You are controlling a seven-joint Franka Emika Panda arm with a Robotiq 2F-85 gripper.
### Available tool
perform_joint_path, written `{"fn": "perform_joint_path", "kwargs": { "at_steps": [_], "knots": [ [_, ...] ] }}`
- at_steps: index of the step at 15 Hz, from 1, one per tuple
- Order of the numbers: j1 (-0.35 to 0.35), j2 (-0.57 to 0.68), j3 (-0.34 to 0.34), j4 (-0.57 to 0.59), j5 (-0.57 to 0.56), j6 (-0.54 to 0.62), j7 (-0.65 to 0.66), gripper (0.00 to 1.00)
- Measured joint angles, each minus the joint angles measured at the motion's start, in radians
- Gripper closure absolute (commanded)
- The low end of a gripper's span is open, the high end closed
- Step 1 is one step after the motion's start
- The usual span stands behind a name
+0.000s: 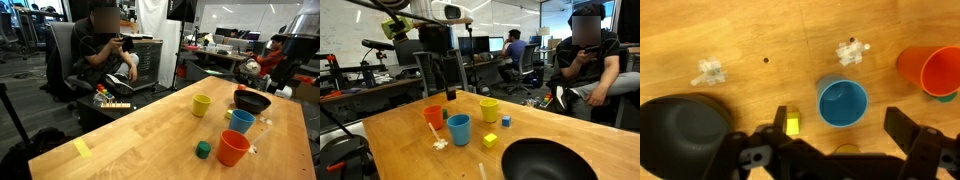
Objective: Stack the cups from blue to yellow to orange
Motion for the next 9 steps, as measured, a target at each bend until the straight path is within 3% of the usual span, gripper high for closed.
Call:
{"fn": "perform_joint_path", "kwargs": {
  "at_steps": [9],
  "knots": [
    [0.0, 0.147, 0.017, 0.007, 0.005, 0.122, 0.155, 0.0]
  ]
}}
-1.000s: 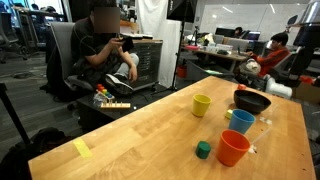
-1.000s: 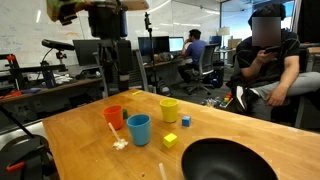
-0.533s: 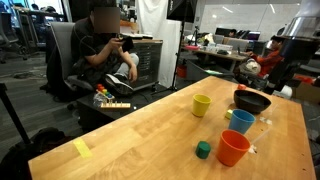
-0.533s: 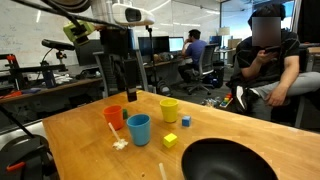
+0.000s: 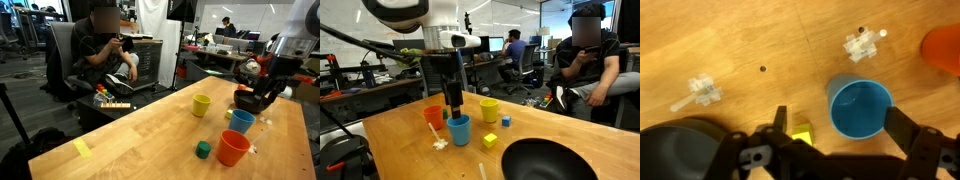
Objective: Stack the cups from blue to yellow to orange
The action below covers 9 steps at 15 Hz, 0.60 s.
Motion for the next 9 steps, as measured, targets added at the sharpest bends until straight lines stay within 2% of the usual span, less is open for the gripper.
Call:
{"fn": "perform_joint_path", "kwargs": {
  "at_steps": [9],
  "knots": [
    [0.0, 0.127, 0.003, 0.039, 0.0, 0.077, 0.088, 0.0]
  ]
}}
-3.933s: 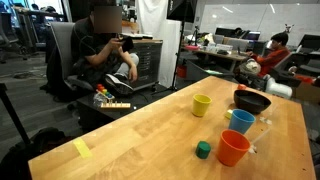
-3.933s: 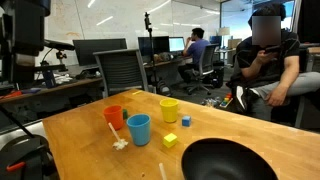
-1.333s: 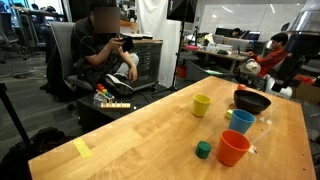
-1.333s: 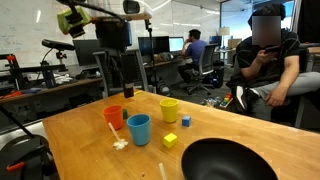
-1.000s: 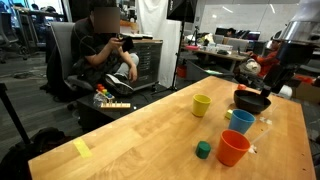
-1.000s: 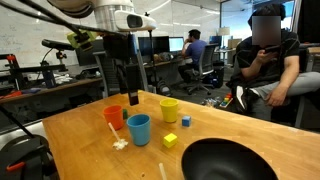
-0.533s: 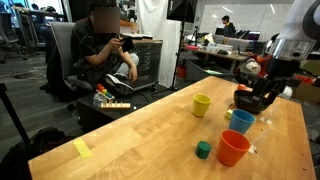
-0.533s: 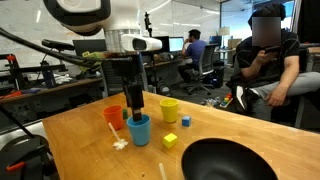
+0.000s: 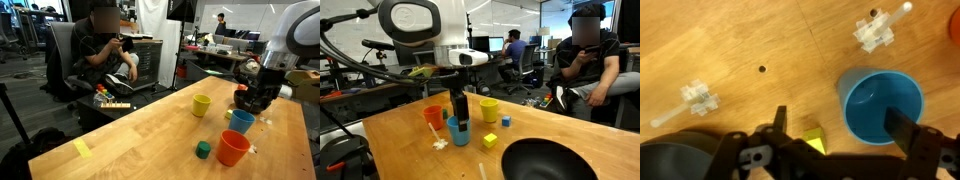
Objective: Stack the cups from blue to yellow to orange
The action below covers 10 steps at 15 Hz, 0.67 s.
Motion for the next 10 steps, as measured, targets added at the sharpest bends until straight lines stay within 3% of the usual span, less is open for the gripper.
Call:
{"fn": "perform_joint_path", "kwargs": {
  "at_steps": [5, 6, 7, 10],
  "knots": [
    [0.0, 0.041, 0.01, 0.015, 0.0, 0.004, 0.004, 0.0],
    [0.0, 0.048, 0.011, 0.019, 0.0, 0.004, 0.005, 0.25],
    [0.0, 0.054, 0.012, 0.022, 0.0, 0.004, 0.005, 0.26],
    [0.0, 0.069, 0.015, 0.029, 0.0, 0.004, 0.005, 0.5]
  ]
}}
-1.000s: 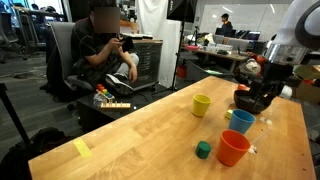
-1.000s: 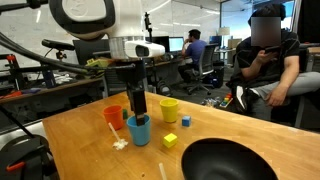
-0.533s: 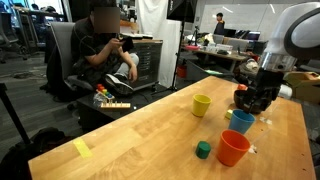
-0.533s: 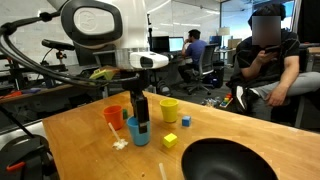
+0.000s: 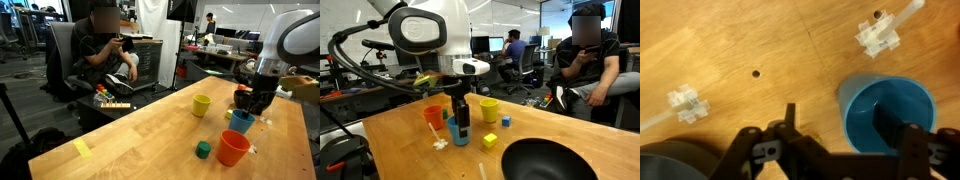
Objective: Stack the cups from blue to yellow to orange
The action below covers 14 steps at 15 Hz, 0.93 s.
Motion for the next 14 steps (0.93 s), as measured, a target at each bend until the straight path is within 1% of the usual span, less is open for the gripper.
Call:
{"fn": "perform_joint_path", "kwargs": {
  "at_steps": [3, 5, 6, 8, 9, 10, 14],
  "knots": [
    [0.0, 0.01, 0.002, 0.006, 0.0, 0.0, 0.0, 0.74],
    [0.0, 0.015, 0.004, 0.008, 0.0, 0.0, 0.0, 0.87],
    [0.0, 0.017, 0.005, 0.009, 0.0, 0.0, 0.0, 0.96],
    [0.0, 0.02, 0.006, 0.011, 0.0, 0.0, 0.001, 1.0],
    [0.0, 0.02, 0.007, 0.012, 0.0, 0.0, 0.001, 1.0],
    [0.001, 0.018, 0.01, 0.014, 0.0, 0.0, 0.001, 0.98],
    [0.001, 0.014, 0.019, 0.023, 0.0, -0.001, 0.001, 0.98]
  ]
}}
